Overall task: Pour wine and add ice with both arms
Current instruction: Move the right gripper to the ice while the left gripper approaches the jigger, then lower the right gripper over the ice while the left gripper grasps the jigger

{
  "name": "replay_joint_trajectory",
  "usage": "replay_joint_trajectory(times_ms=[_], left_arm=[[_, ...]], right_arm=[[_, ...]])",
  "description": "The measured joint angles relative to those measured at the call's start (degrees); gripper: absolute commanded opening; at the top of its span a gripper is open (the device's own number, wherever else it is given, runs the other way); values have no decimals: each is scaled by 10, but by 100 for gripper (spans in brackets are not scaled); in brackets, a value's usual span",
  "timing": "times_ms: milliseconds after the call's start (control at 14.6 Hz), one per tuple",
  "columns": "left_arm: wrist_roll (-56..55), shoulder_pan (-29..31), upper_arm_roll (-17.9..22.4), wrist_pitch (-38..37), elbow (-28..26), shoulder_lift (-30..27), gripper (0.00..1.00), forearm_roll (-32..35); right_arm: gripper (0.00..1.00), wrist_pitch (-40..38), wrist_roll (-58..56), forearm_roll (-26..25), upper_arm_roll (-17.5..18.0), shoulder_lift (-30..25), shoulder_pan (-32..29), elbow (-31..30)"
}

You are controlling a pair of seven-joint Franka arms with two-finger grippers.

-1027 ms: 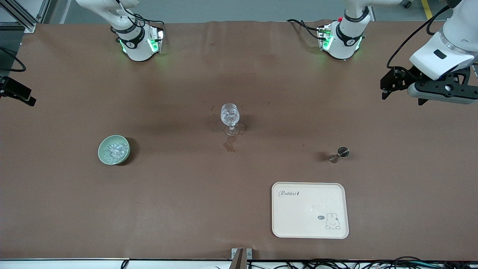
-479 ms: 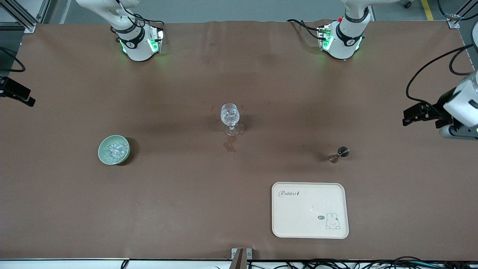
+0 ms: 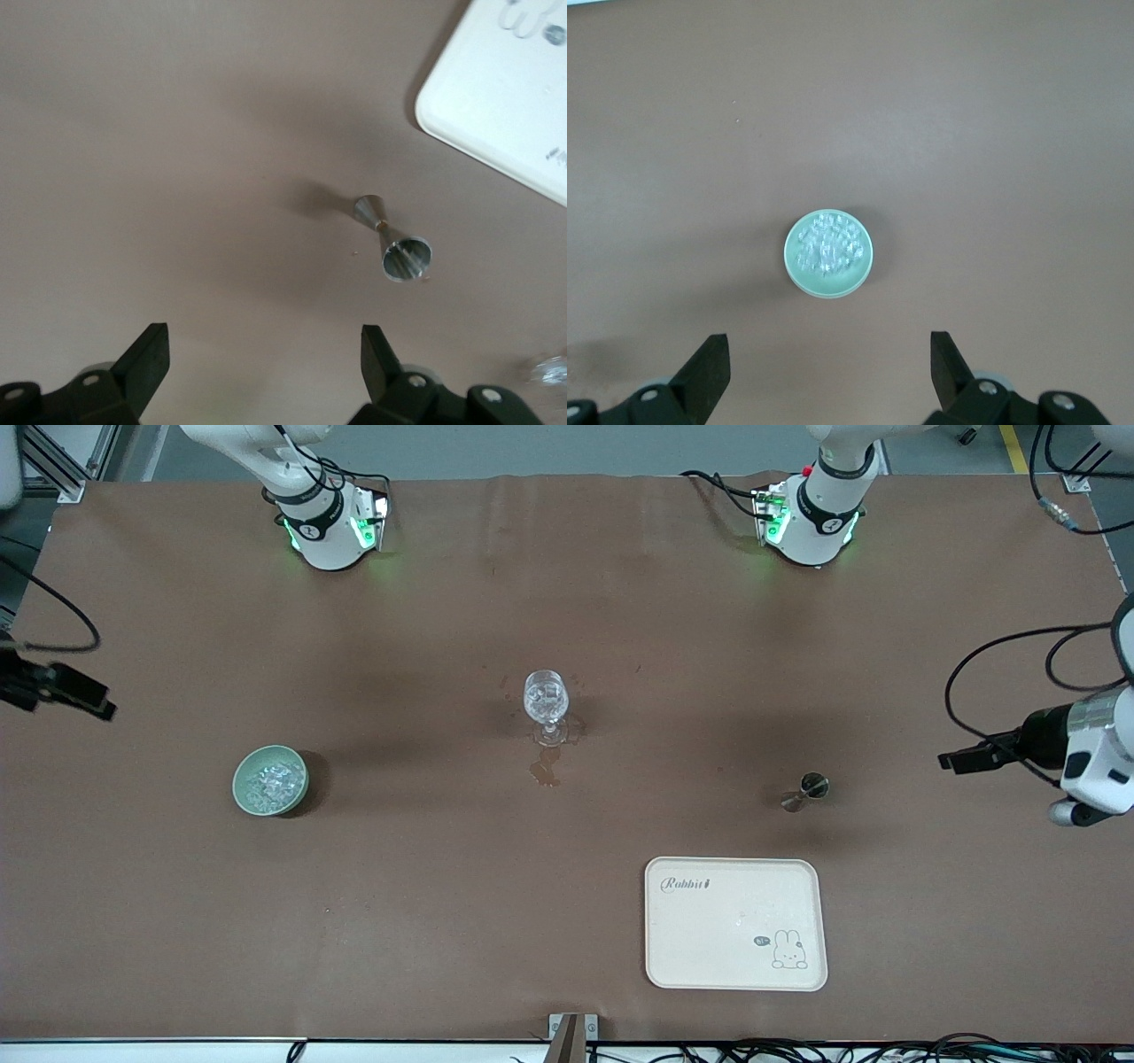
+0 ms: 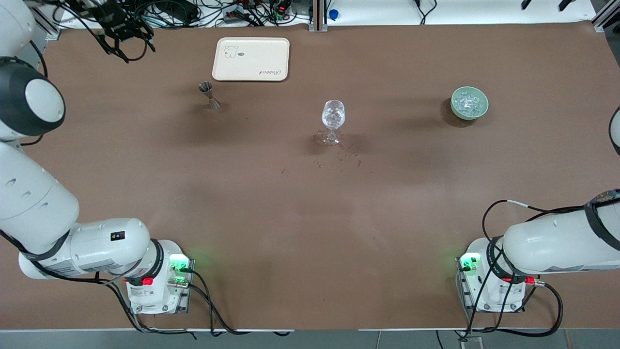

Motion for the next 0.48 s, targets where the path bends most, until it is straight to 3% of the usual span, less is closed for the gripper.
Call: replay_joint_trajectory(times_ms=[68, 137, 479], left_arm=[[-5, 11, 0, 9, 0, 20, 82, -24], [-11, 23, 0, 17, 1, 41, 80, -53], [-64, 55, 0, 23, 2, 144, 80, -196]], right_arm=[[100, 36, 3, 2, 0, 13, 0, -23], [100, 72, 4, 9, 0, 26, 0, -46], [100, 219, 28, 20, 0, 80, 0, -148]])
